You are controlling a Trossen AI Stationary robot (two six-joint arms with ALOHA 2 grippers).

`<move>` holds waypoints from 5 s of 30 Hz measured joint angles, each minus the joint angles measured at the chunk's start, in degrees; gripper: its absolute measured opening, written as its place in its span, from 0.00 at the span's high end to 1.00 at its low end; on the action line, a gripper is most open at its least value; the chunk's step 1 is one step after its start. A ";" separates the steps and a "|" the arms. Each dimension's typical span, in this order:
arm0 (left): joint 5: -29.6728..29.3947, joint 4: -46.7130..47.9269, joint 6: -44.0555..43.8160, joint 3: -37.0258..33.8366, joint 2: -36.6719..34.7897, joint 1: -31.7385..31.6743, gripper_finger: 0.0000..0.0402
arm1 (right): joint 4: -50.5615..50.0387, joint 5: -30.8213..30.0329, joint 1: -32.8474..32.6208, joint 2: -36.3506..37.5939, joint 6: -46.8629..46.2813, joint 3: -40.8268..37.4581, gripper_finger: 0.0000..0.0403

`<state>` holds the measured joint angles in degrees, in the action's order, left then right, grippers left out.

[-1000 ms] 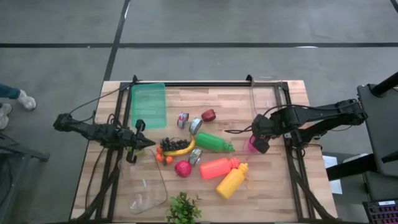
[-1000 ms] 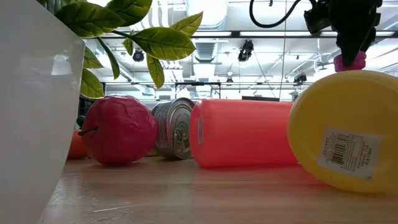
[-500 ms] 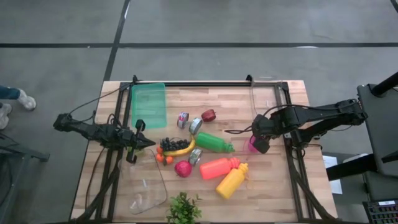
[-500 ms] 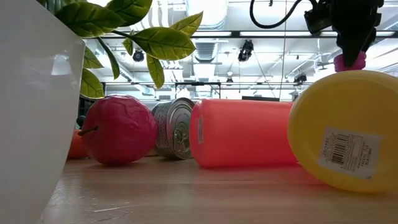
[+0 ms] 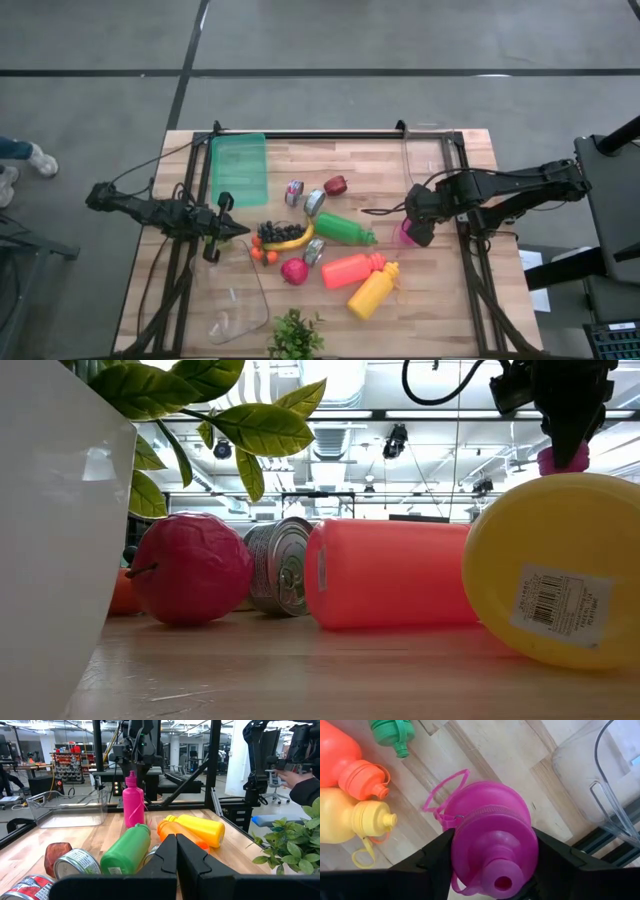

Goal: Pick & Place Food Item
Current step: Put the pink tumbler bottle into the top right transparent bin

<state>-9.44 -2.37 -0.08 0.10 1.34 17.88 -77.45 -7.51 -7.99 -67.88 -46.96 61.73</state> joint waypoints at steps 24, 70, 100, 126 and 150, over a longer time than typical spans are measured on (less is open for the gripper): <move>0.01 -0.01 0.00 0.02 0.00 0.00 1.00 | -4.77 -0.02 0.02 -0.11 -2.47 5.96 0.49; 0.00 0.00 0.00 0.00 0.00 -0.01 1.00 | -12.57 -18.82 23.39 3.11 8.00 27.02 0.49; -0.01 -0.02 0.00 0.01 0.00 0.01 1.00 | -5.79 -10.00 48.43 -3.69 23.91 26.99 0.49; 0.00 0.00 0.00 0.00 0.37 0.01 1.00 | -3.72 0.22 67.81 -20.50 28.94 35.53 0.49; -0.02 0.00 0.00 0.02 0.37 -0.02 1.00 | -4.65 3.26 72.14 -30.97 26.38 39.74 0.49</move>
<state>-9.45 -2.37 -0.08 0.12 1.72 17.87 -82.10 -4.25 64.15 -98.85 -20.58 101.48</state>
